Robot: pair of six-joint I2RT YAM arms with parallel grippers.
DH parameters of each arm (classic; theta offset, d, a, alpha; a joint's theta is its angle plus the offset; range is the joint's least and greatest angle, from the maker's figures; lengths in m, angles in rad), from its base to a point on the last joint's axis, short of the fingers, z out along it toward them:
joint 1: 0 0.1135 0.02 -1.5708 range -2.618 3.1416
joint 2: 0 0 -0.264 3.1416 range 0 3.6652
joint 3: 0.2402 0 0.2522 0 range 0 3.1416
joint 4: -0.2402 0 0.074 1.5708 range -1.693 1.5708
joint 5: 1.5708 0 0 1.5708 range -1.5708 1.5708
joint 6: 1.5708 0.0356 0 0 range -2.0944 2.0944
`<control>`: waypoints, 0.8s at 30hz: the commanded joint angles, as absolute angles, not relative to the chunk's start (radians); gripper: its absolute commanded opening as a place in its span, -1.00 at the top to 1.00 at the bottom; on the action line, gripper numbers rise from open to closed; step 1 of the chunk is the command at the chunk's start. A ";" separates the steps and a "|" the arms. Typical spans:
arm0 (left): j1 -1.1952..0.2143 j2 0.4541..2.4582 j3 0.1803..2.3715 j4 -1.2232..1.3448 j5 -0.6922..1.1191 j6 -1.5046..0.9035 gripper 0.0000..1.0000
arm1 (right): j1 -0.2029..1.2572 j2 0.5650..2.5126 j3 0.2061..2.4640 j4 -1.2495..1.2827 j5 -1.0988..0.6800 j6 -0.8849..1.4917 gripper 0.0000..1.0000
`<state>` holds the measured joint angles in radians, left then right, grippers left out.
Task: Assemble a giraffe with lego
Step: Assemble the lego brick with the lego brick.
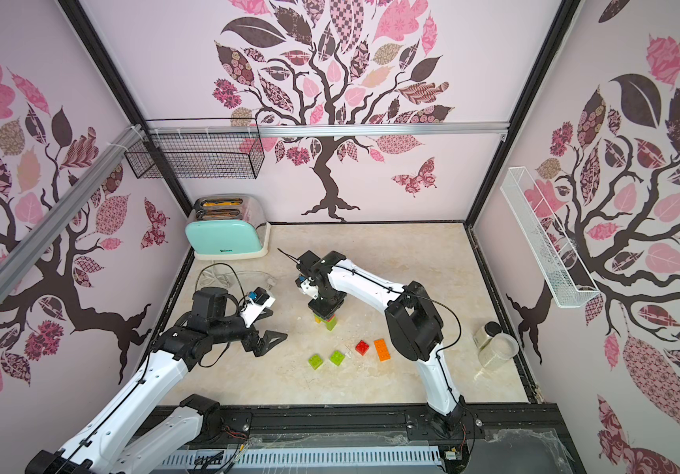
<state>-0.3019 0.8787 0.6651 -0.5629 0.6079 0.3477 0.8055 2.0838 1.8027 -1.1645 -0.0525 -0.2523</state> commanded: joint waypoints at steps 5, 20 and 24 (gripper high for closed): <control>-0.304 0.870 0.659 -0.563 0.617 0.362 -0.96 | 0.810 2.086 1.739 -1.158 -0.015 -0.266 0.57; -0.302 0.865 0.657 -0.560 0.621 0.360 -0.96 | 0.809 2.016 1.649 -1.115 0.008 -0.251 0.58; -0.301 0.860 0.650 -0.558 0.623 0.365 -0.96 | 0.807 2.016 1.593 -1.059 0.008 -0.224 0.64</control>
